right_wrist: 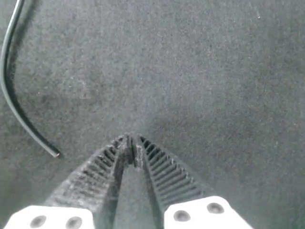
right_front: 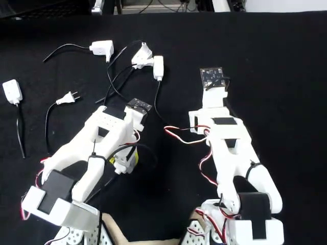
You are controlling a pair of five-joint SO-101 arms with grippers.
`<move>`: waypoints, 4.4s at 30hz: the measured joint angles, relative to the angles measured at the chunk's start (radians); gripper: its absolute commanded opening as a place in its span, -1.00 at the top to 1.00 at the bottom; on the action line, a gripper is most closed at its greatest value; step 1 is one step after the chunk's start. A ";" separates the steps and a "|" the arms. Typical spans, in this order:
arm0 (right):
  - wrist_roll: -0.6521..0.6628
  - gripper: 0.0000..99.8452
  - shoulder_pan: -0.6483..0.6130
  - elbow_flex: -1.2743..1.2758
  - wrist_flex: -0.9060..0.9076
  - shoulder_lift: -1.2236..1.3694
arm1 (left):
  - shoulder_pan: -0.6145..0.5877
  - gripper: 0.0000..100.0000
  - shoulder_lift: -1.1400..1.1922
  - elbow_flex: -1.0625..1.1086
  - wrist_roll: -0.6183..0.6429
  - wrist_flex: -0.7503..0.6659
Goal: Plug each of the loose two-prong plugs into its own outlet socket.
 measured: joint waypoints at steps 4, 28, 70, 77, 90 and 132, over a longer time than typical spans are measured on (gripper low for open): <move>0.000 0.97 0.000 0.000 0.000 0.000 | 0.000 0.95 0.002 -0.002 0.000 -0.003; 0.000 0.97 0.000 0.000 0.000 0.000 | -0.172 0.91 0.261 -1.008 -0.115 0.183; 0.000 0.97 0.000 0.000 0.000 0.000 | -0.417 0.24 1.165 -2.249 0.023 0.273; 0.000 0.97 0.000 0.000 0.000 0.000 | -0.638 0.23 1.042 -2.251 0.023 0.273; 0.000 0.97 0.000 0.000 0.000 0.000 | -0.941 0.24 1.094 -2.125 0.021 0.178; 0.000 0.97 0.000 0.000 0.000 0.000 | -0.944 0.77 1.372 -2.042 -0.118 -0.034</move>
